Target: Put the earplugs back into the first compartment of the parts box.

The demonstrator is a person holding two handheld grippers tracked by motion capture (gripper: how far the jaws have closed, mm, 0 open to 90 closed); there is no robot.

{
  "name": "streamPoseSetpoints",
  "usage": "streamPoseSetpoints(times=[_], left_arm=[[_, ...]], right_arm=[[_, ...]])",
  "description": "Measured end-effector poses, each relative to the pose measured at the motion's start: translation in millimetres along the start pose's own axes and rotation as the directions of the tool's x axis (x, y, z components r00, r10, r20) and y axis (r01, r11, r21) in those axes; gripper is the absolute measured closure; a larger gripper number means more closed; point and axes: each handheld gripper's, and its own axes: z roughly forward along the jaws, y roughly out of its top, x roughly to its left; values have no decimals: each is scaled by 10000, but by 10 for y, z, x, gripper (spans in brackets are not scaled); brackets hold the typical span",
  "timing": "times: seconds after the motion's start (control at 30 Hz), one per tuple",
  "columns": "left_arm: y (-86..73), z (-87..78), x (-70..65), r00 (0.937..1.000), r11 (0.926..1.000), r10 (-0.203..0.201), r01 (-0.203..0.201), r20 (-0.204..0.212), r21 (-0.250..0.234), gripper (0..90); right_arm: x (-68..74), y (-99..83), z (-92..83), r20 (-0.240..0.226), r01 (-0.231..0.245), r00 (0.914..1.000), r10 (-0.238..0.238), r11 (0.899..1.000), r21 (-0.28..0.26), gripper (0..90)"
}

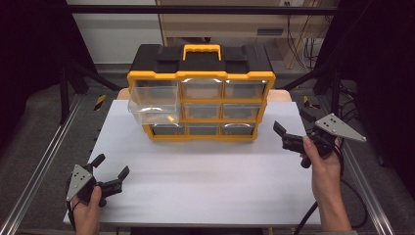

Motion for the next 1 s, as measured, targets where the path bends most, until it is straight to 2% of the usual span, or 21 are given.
streamPoseSetpoints(times=[0.53,1.0], left_arm=[[2,3,-33,9999,10000,65,-65,86,29,6],[-1,16,-71,9996,9998,169,-172,220,108,6]], right_arm=[[-124,-163,-211,357,-3,9994,6,9999,-101,33],[-186,-387,-348,438,-63,9990,57,9999,129,34]])
